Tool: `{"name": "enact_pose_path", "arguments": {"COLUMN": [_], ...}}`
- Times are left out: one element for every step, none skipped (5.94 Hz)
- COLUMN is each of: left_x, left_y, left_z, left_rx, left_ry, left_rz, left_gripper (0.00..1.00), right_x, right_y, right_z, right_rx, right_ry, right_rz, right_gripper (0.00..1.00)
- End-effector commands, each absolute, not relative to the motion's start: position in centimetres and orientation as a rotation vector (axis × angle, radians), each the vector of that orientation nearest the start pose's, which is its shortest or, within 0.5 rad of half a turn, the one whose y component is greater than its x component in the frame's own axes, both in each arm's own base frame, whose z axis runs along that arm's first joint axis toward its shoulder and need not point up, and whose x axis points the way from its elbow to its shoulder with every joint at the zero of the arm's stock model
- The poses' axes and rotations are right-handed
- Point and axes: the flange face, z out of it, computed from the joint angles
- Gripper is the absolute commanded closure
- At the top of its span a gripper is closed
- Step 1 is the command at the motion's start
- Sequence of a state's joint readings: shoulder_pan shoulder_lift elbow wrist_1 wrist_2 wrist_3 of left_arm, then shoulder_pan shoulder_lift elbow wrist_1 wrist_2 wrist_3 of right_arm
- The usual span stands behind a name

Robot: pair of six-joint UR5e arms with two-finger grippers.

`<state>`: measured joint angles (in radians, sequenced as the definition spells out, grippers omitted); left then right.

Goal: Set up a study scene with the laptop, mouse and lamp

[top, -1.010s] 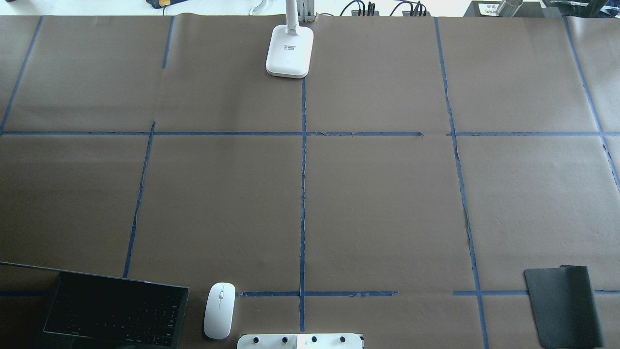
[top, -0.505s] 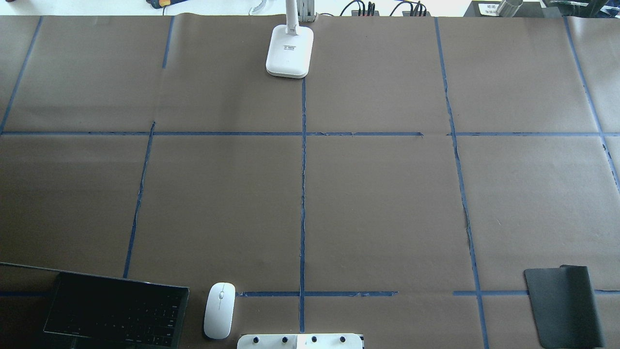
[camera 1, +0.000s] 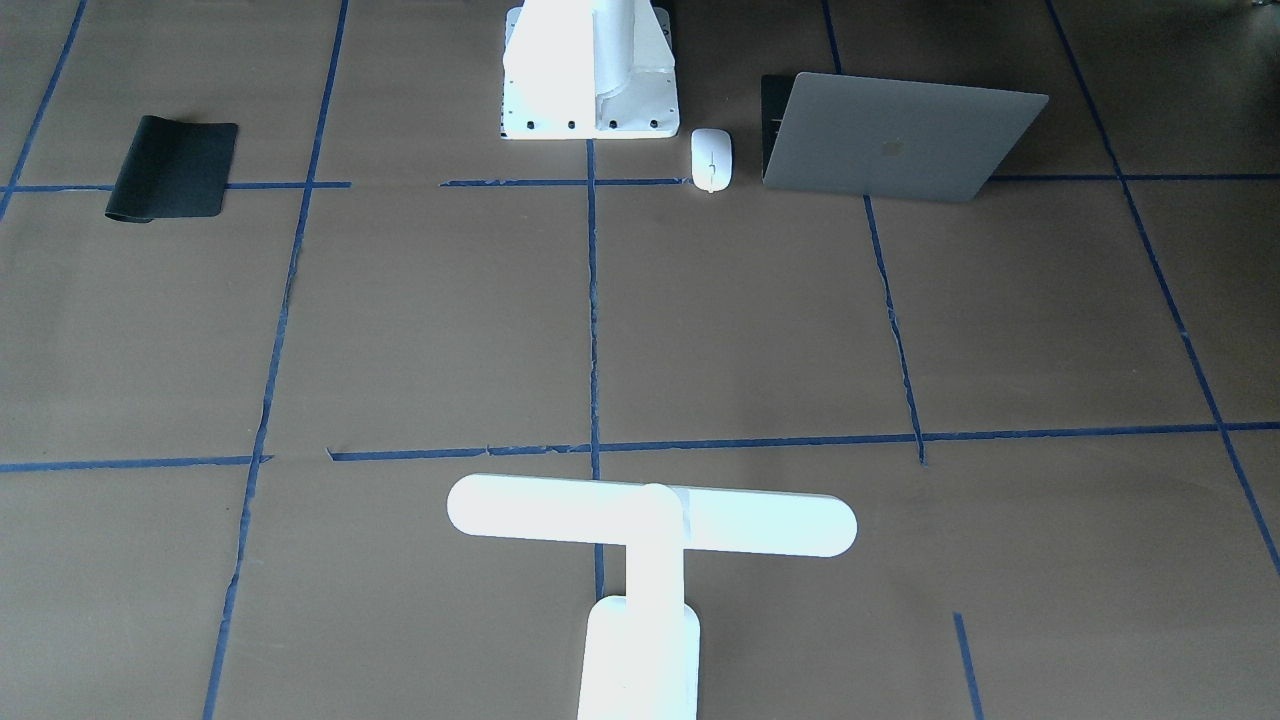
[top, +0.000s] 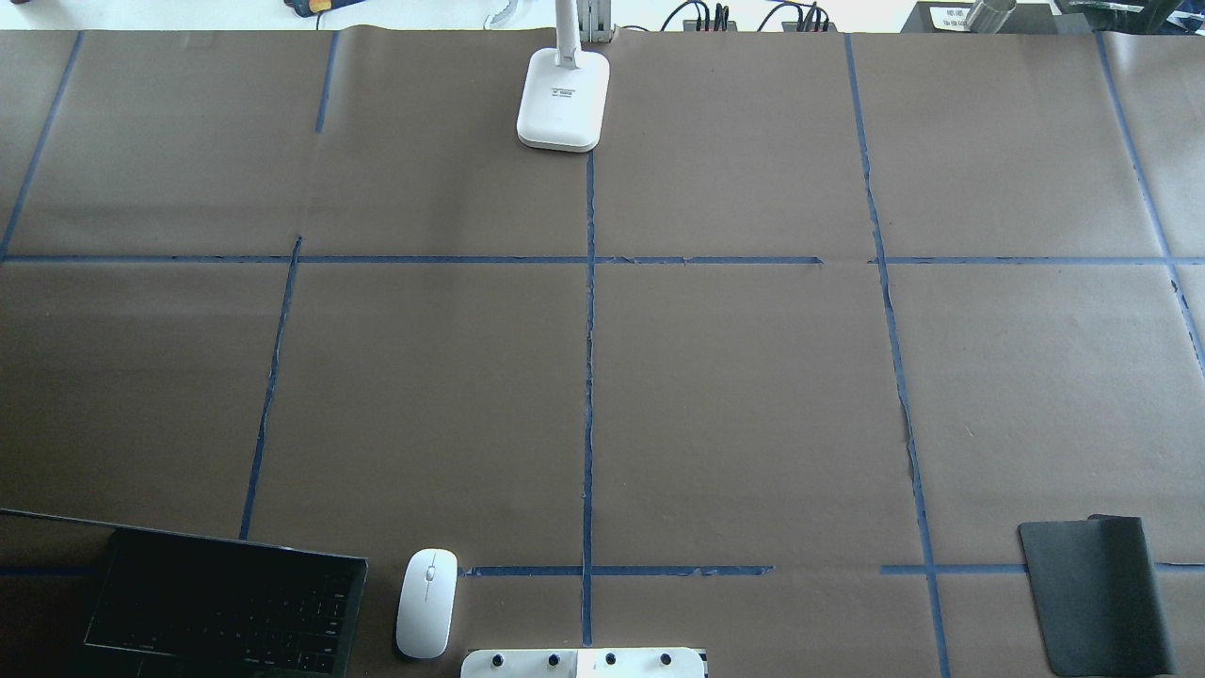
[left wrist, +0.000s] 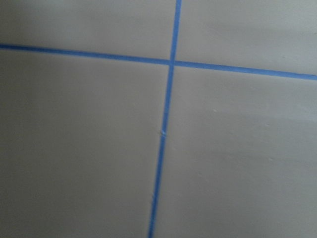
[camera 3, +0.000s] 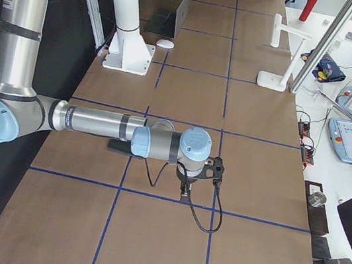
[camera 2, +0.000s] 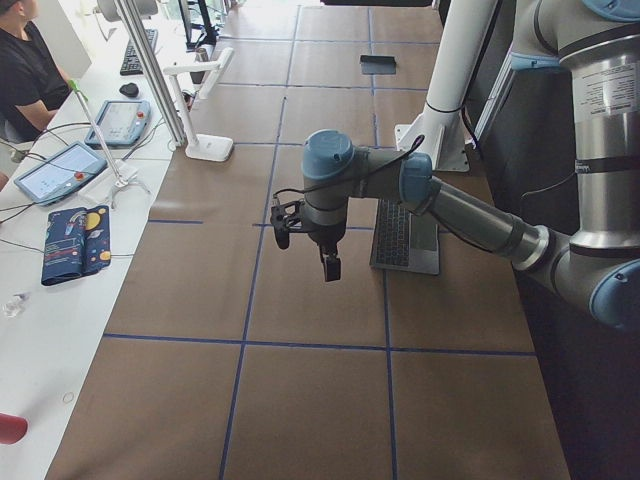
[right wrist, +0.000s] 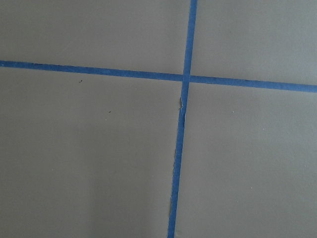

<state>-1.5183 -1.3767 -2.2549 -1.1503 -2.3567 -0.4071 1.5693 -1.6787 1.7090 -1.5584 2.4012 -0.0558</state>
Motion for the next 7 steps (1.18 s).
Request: {"name": "enact_pose_path", "arguments": {"left_x": [-0.4,1.7,5.5,9.4,13.1,17.8,21.8], "left_y": [-33.9,-32.8,-31.5,-31.0,-30.2,-29.1,-27.5], "left_z": [39.9,37.4,35.2,33.8,32.9,32.0,30.9], "left_rx": [-0.209,-0.261,-0.357,-0.423,-0.423,-0.412,-0.433], "left_ry": [0.789,0.789,0.773,0.765,0.731,0.678,0.65], "left_rz": [-0.489,-0.577,-0.672,-0.765,-0.882,-0.96,-1.019], "left_gripper": [0.0,0.0,0.0,0.0,0.0,0.0,0.0], "right_x": [5.9,5.9,5.9,5.9,5.9,5.9,5.9], "right_y": [-45.0,-45.1,-46.2,-46.1,-46.0,-46.0,-46.1], "right_z": [63.4,63.3,61.9,62.3,62.8,62.8,62.9], "right_rx": [0.064,0.066,0.096,0.086,0.078,0.077,0.075], "right_ry": [-0.832,-0.833,-0.829,-0.832,-0.833,-0.833,-0.833], "right_rz": [-0.071,-0.07,-0.085,-0.079,-0.077,-0.076,-0.076], "right_gripper": [0.0,0.0,0.0,0.0,0.0,0.0,0.0]}}
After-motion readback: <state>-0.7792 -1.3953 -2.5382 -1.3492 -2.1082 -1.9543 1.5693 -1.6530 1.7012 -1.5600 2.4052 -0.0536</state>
